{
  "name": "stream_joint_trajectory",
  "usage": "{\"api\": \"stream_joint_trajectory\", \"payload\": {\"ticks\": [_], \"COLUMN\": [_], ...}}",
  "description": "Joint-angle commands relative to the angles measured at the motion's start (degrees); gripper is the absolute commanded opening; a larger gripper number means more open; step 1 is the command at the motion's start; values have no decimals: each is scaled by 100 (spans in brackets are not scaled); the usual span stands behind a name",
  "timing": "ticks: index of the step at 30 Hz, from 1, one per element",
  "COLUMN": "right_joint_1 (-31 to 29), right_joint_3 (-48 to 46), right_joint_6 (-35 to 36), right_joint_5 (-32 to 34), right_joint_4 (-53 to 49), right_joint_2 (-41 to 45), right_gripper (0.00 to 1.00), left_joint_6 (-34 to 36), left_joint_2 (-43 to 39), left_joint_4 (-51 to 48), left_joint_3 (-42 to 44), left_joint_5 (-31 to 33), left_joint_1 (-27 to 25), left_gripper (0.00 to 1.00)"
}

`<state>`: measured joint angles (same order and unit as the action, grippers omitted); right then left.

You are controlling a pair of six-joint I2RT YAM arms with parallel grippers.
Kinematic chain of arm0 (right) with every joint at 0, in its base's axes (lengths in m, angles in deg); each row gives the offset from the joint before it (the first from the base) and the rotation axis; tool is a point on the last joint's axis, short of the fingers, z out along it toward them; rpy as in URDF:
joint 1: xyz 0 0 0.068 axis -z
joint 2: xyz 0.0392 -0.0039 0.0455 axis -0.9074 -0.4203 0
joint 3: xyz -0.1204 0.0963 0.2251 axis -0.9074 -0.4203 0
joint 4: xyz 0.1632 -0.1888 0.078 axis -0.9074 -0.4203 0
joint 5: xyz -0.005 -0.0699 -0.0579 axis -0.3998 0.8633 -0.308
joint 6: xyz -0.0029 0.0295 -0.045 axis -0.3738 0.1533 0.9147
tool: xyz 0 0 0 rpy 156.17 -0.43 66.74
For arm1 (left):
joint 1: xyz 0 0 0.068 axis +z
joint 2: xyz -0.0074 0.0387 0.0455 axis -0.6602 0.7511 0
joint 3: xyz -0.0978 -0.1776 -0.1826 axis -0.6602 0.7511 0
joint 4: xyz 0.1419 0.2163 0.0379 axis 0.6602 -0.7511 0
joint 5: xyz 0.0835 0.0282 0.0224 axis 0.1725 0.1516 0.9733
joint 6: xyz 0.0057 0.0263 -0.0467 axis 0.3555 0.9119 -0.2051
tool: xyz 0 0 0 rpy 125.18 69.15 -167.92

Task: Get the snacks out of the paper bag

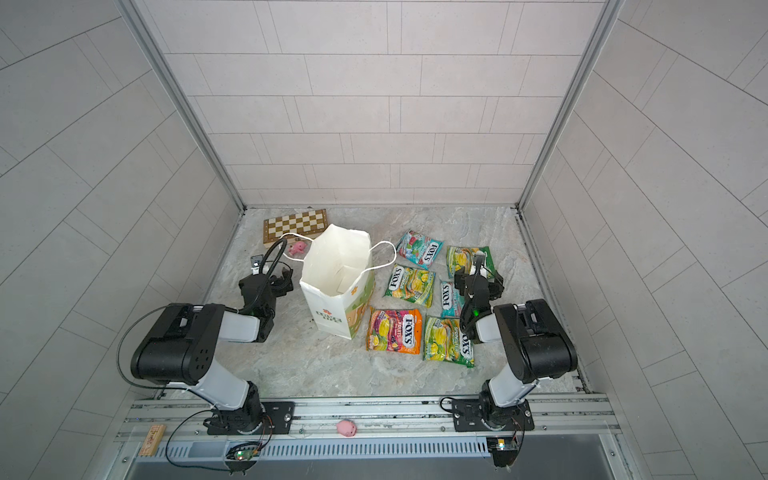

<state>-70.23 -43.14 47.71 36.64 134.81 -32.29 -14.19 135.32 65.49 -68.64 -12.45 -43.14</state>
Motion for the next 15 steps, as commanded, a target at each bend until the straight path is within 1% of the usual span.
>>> {"api": "stream_joint_trajectory", "payload": {"ticks": [1,7,15], "right_joint_1": [8,6,29], "right_joint_3": [-11,-5,-26], "right_joint_6": [66,69,36], "right_joint_5": [93,93,58], "right_joint_4": [52,33,29], "right_joint_2": [-3,-1,10], "right_gripper": [99,99,99], "left_joint_6": [-108,-110,-48], "left_joint_2": [-96,-95,-95], "left_joint_4": [508,409,174], "left_joint_3": [239,182,57], "left_joint_5": [136,136,-32], "left_joint_1": [27,24,27], "left_gripper": [100,100,100]}}
